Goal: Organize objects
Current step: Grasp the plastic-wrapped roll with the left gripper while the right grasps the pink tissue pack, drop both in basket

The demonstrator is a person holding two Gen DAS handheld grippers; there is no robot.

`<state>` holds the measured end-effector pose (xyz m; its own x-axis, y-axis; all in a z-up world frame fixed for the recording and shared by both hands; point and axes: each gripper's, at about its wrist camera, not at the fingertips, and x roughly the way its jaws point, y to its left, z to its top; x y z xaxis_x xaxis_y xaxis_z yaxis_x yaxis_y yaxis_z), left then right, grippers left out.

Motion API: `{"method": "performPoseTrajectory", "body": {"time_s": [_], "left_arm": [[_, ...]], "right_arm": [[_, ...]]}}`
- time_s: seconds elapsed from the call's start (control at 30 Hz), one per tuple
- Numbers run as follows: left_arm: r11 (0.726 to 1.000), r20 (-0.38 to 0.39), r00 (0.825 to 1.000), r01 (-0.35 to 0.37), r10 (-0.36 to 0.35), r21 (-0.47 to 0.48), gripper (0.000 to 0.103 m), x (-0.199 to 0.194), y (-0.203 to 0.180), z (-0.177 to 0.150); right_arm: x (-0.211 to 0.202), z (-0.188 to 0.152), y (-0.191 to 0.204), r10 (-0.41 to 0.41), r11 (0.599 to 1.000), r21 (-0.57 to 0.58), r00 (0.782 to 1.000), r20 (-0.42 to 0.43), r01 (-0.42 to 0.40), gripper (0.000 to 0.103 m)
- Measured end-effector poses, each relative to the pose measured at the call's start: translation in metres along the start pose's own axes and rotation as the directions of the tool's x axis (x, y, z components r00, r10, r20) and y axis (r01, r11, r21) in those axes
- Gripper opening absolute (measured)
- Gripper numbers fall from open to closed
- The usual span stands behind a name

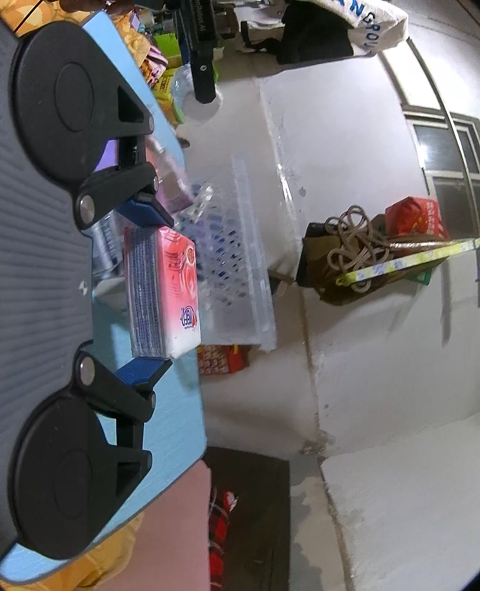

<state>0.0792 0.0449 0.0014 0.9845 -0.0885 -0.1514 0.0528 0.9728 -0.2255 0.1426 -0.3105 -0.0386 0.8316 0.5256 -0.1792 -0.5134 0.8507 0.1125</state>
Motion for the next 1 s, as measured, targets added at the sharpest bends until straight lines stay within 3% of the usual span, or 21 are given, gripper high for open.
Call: {"method": "performPoseTrajectory", "body": {"time_s": [0.2,0.33,0.43,0.6,0.7,0.8,0.9,1.0], "left_arm": [[0.998,0.035,0.998,0.046,-0.047,0.032,0.075,0.009,-0.004,0.043],[0.997,0.035,0.999,0.037,-0.04,0.063,0.075,0.047,-0.012,0.095],[0.996,-0.029,0.999,0.04,-0.038,0.082,0.075,0.095,-0.015,0.124],[0.998,-0.132,0.991,0.031,-0.023,0.057,0.077,0.16,-0.008,0.131],[0.999,-0.21,0.978,-0.001,0.01,0.044,0.096,0.188,-0.004,0.12],[1.0,-0.221,0.975,0.007,-0.005,0.011,0.096,0.18,0.006,0.108],[1.0,-0.163,0.987,0.016,-0.016,0.001,0.098,0.134,0.017,0.094],[0.999,-0.145,0.989,0.001,0.004,0.034,0.101,0.083,0.03,0.064]], "right_arm": [[0.015,0.047,0.006,0.049,0.998,-0.034,0.998,0.047,-0.048,0.075],[0.057,0.096,0.009,0.084,0.995,-0.059,0.994,0.074,-0.08,0.075],[0.1,0.119,0.013,0.083,0.993,-0.09,0.995,0.05,-0.078,0.075],[0.151,0.124,0.01,0.053,0.993,-0.107,0.998,-0.015,-0.054,0.076],[0.166,0.116,0.009,0.059,0.991,-0.118,0.996,-0.06,-0.065,0.09],[0.158,0.108,0.003,0.084,0.994,-0.067,0.992,-0.089,-0.09,0.099],[0.119,0.093,-0.009,0.077,0.997,0.026,0.995,-0.059,-0.075,0.103],[0.081,0.066,-0.015,0.038,0.998,0.048,0.992,-0.118,-0.032,0.103]]}}
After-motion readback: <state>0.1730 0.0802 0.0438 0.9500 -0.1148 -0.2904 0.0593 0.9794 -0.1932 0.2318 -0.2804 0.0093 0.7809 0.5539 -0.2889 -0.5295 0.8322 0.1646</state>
